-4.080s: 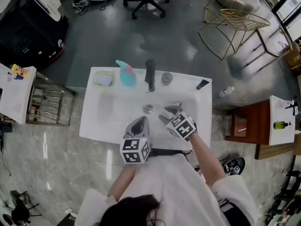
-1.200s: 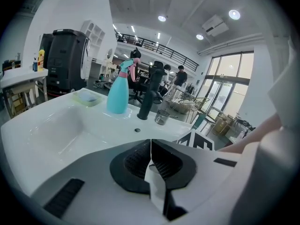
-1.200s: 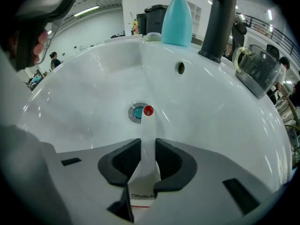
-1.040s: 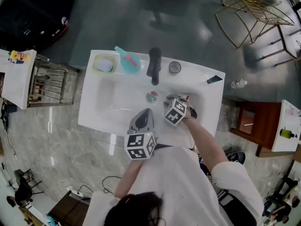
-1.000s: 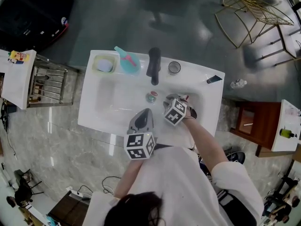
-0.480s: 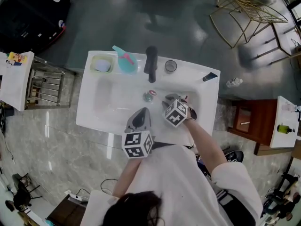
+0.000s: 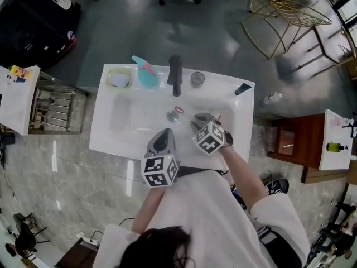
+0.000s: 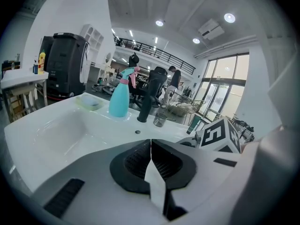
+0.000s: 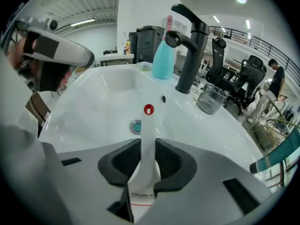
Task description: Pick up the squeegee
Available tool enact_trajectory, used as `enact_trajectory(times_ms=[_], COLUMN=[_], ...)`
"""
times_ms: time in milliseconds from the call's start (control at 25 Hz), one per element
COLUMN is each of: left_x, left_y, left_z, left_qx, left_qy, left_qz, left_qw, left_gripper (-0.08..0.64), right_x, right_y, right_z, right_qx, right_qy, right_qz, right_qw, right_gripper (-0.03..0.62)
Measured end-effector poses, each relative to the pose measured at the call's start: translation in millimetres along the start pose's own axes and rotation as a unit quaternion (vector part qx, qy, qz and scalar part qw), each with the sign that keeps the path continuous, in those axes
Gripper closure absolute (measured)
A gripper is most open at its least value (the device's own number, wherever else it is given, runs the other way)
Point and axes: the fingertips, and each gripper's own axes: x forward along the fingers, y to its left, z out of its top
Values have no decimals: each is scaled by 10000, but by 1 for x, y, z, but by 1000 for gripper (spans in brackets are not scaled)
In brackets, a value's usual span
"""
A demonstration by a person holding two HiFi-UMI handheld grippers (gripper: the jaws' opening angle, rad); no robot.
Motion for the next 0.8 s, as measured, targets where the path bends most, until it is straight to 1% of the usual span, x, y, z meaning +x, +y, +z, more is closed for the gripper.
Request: enact_trajectory(times_ms=[80,200,360,800], left_x=[-3,-8,-14,-19], left_y=[-3,-1,4,-14], left_z=[-3,-7,-8,0], left_qx=[58,14,84,323], left_qy=[14,14,7,-149], left_qz=[-45,-14,12,-216], left_qw=[10000,10000,10000,9991], left_gripper=[534,534,534,534], right_x=[-6,-15,-31,-68], right_y=[1,1,0,4], right_z=[2,4,9,26], right_qx=[3,-7,70,308], right_qy=[-59,-139,-341,-840], right_qz=[-56,-146,-302,-723], right_qw=[10000,9998,9989,9934], right_gripper=[486,486,486,486])
